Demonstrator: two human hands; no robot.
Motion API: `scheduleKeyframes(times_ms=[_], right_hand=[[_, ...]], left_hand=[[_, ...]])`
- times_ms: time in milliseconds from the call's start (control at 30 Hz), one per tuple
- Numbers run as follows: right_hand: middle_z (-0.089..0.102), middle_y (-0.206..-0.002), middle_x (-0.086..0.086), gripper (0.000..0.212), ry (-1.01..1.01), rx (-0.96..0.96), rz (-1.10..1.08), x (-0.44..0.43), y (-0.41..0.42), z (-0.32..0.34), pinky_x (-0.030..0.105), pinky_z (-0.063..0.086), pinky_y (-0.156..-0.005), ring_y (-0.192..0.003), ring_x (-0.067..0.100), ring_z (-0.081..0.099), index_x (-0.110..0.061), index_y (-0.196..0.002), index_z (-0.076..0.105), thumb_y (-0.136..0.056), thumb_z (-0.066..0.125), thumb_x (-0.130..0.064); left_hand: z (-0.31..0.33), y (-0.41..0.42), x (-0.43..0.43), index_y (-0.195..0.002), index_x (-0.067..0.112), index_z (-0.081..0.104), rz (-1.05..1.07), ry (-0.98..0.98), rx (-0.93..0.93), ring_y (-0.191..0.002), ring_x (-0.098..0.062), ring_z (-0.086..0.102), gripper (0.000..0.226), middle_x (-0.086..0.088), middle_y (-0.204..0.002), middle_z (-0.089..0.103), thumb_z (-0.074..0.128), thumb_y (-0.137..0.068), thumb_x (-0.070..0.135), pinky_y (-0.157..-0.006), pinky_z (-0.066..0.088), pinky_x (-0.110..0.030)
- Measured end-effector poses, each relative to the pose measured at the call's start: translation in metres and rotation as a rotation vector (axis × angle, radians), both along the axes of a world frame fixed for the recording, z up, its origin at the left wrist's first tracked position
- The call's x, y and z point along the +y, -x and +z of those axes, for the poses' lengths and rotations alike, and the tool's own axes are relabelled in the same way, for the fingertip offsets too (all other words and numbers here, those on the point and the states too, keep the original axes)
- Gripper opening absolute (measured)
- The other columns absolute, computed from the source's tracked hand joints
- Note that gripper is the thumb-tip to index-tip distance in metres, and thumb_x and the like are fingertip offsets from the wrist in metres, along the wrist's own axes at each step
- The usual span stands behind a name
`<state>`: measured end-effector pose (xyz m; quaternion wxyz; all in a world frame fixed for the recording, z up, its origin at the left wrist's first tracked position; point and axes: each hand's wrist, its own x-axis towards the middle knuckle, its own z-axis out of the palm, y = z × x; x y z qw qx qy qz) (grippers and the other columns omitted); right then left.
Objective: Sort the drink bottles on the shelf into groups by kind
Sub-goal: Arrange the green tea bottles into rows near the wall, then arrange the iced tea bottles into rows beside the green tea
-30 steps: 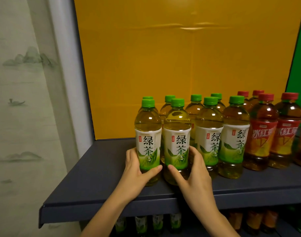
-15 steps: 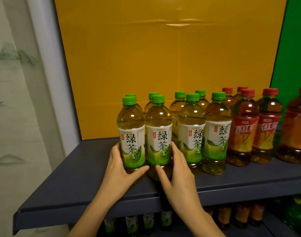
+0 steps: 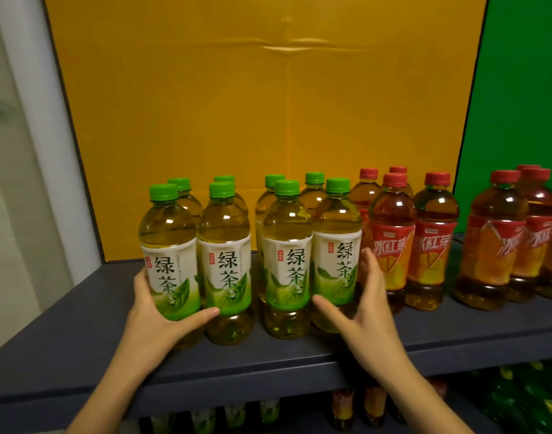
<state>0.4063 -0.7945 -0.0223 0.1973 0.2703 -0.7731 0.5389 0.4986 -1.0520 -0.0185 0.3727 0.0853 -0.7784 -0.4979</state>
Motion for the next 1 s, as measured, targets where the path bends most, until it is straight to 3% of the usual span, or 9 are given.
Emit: scheduleKeyframes(times_ms=[67, 133, 233, 367, 500, 633, 767, 900, 1000], right_hand=[[0.024, -0.148, -0.015, 0.102, 0.031, -0.079, 0.126, -0.003, 0.009, -0.004, 0.024, 0.03, -0.109, -0.136, 0.001, 0.027, -0.028, -0.145, 0.01, -0.068, 0.075, -0.038], [0.041, -0.138, -0.018, 0.093, 0.079, -0.145, 0.207, -0.003, 0.018, -0.003, 0.018, 0.039, -0.102, -0.126, -0.006, 0.04, -0.037, -0.138, 0.019, -0.066, 0.078, -0.035], [0.054, -0.121, -0.024, 0.085, 0.134, -0.235, 0.296, 0.0, 0.031, 0.002, 0.011, 0.046, -0.089, -0.111, -0.011, 0.052, -0.044, -0.127, 0.03, -0.062, 0.082, -0.029], [0.061, -0.12, -0.015, 0.09, 0.147, -0.273, 0.345, 0.0, 0.041, 0.001, 0.035, 0.049, -0.097, -0.112, 0.001, 0.057, -0.031, -0.133, 0.039, -0.055, 0.084, -0.034], [0.061, -0.117, -0.018, 0.083, 0.143, -0.267, 0.339, -0.001, 0.044, -0.001, 0.031, 0.049, -0.096, -0.109, -0.001, 0.057, -0.028, -0.132, 0.04, -0.062, 0.084, -0.025], [0.058, -0.119, -0.018, 0.088, 0.141, -0.286, 0.327, 0.0, 0.042, 0.001, 0.023, 0.049, -0.091, -0.109, -0.002, 0.056, -0.026, -0.136, 0.034, -0.063, 0.083, -0.027], [0.054, -0.122, -0.02, 0.08, 0.091, -0.284, 0.345, 0.014, 0.031, 0.005, 0.022, 0.046, -0.096, -0.114, -0.003, 0.052, -0.033, -0.132, 0.035, -0.066, 0.08, -0.033], [0.041, -0.138, -0.023, 0.078, -0.068, -0.15, 0.297, 0.045, 0.02, 0.007, 0.023, 0.035, -0.107, -0.127, -0.006, 0.036, -0.033, -0.14, 0.031, -0.074, 0.07, -0.046], [0.046, -0.127, -0.027, 0.05, -0.186, 0.063, 0.184, 0.079, 0.02, 0.012, 0.013, 0.035, -0.101, -0.121, -0.01, 0.04, -0.035, -0.128, 0.045, -0.081, 0.064, -0.042]], left_hand=[[0.001, 0.0, 0.003, -0.131, 0.026, 0.028, 0.018, -0.014, -0.006, -0.106, -0.01, 0.05, 0.12, 0.013, -0.113, 0.051, 0.085, -0.028, 0.051, -0.092, 0.04, -0.032], [0.003, 0.0, 0.007, -0.124, 0.031, 0.03, 0.026, -0.018, 0.005, -0.103, -0.009, 0.051, 0.105, 0.023, -0.105, 0.049, 0.091, -0.038, 0.039, -0.093, 0.04, -0.033], [0.005, 0.0, 0.011, -0.119, 0.032, 0.031, 0.017, -0.027, 0.009, -0.097, -0.001, 0.052, 0.093, 0.022, -0.105, 0.051, 0.083, -0.043, 0.023, -0.095, 0.042, -0.037], [0.006, -0.002, 0.012, -0.124, 0.03, 0.033, 0.021, -0.039, 0.006, -0.099, 0.001, 0.052, 0.105, 0.019, -0.109, 0.052, 0.09, -0.037, 0.041, -0.092, 0.043, -0.033], [0.008, -0.003, 0.02, -0.125, 0.032, 0.03, 0.031, -0.053, 0.0, -0.096, 0.006, 0.05, 0.112, 0.025, -0.106, 0.049, 0.084, -0.028, 0.045, -0.09, 0.042, -0.03], [0.008, -0.01, 0.026, -0.135, 0.028, 0.028, 0.064, -0.063, -0.037, -0.105, -0.005, 0.051, 0.127, 0.013, -0.119, 0.051, 0.086, -0.026, 0.057, -0.093, 0.041, -0.032], [0.001, -0.023, 0.036, -0.14, 0.022, 0.026, 0.378, 0.054, -0.014, -0.13, -0.023, 0.038, 0.099, -0.005, -0.145, 0.036, 0.081, -0.057, 0.027, -0.105, 0.035, -0.045], [-0.012, -0.043, 0.02, -0.132, 0.037, 0.04, 0.495, 0.227, 0.113, -0.131, -0.013, 0.038, 0.087, 0.017, -0.139, 0.04, 0.068, -0.057, 0.07, -0.098, 0.043, -0.052], [0.009, -0.031, 0.062, -0.11, 0.047, 0.049, 0.345, 0.346, 0.178, -0.107, -0.007, 0.054, 0.056, 0.025, -0.118, 0.052, 0.055, -0.063, 0.076, -0.089, 0.049, -0.034]])
